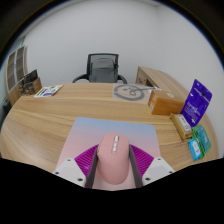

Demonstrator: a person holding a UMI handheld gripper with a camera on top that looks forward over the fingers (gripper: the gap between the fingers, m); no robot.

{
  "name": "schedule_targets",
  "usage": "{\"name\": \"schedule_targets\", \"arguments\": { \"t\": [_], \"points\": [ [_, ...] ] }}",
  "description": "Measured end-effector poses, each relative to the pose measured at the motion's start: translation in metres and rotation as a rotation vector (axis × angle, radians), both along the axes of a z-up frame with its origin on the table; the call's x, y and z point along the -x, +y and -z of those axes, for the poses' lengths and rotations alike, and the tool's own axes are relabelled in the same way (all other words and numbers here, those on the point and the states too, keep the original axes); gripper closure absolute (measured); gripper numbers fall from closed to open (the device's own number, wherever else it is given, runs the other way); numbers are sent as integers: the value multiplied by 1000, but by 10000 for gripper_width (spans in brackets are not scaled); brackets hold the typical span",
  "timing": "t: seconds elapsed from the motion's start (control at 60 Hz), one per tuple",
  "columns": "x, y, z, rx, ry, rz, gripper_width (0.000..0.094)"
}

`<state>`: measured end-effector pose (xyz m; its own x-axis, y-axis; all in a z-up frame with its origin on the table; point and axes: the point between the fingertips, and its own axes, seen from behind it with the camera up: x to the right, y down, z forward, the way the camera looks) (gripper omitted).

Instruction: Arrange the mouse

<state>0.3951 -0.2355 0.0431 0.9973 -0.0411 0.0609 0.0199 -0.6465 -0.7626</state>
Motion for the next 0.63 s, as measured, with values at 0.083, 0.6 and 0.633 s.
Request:
{"name": "schedule_targets", "arguments": {
  "t": [0.083, 0.6, 0.633],
  "points": [
    [1, -7, 5, 39, 47, 30, 199],
    [75, -190, -82, -46, 120, 268, 104],
    [80, -208, -84, -38, 119, 279, 97]
  ]
}}
